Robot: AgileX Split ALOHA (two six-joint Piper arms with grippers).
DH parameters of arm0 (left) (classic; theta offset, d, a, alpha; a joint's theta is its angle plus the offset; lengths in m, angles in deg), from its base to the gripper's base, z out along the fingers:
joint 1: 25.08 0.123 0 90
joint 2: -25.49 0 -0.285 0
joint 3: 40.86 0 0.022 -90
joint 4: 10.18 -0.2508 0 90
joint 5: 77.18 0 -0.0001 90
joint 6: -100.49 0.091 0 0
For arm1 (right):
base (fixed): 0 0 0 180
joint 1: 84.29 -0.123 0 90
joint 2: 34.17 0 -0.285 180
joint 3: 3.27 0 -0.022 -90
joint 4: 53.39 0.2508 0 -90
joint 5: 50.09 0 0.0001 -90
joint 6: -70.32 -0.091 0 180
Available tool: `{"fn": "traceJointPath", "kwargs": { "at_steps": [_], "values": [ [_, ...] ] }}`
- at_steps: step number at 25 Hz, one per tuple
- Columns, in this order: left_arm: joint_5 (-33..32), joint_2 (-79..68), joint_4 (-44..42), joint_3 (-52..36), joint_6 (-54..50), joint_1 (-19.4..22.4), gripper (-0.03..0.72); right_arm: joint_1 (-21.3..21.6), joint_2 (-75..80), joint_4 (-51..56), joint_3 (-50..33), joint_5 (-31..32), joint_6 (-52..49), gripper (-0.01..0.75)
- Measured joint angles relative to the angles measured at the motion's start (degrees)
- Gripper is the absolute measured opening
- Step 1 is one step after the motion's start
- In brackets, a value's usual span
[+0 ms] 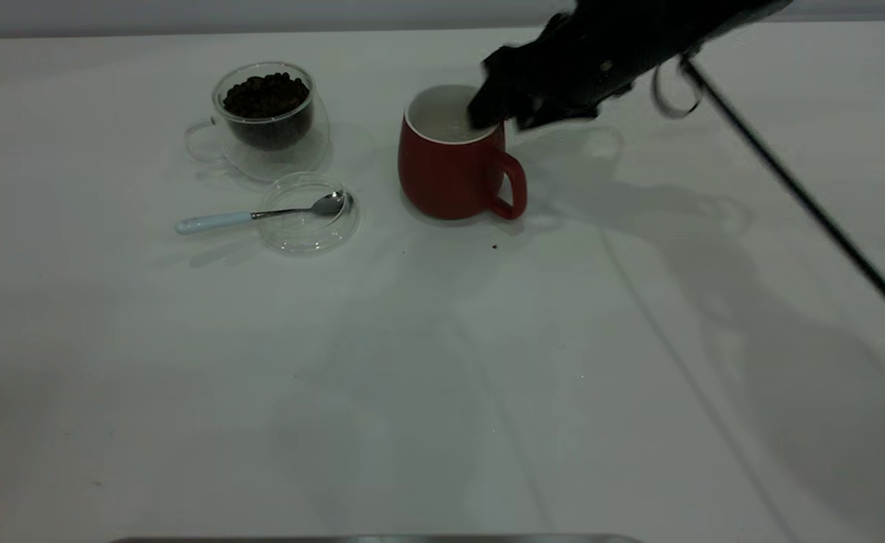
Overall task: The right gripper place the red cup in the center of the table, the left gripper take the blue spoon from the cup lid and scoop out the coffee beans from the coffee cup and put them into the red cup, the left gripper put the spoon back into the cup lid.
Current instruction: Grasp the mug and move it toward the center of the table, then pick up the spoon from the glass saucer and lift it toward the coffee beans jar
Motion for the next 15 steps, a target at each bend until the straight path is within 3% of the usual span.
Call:
{"fn": "traceJointPath", "kwargs": {
  "at_steps": [7, 11, 15],
  "values": [
    [0.00, 0.00, 0.00, 0.00, 0.00, 0.00, 0.340, 5.08, -11.73, -13.11, 0.00, 4.29, -8.12, 0.556],
    [0.00, 0.00, 0.00, 0.00, 0.00, 0.00, 0.340, 4.96, -19.86, -28.33, 0.00, 14.54, -17.04, 0.556],
    [0.00, 0.00, 0.00, 0.00, 0.04, 0.00, 0.340, 4.89, -31.84, -45.36, 0.00, 30.49, -33.62, 0.556]
  ]
}}
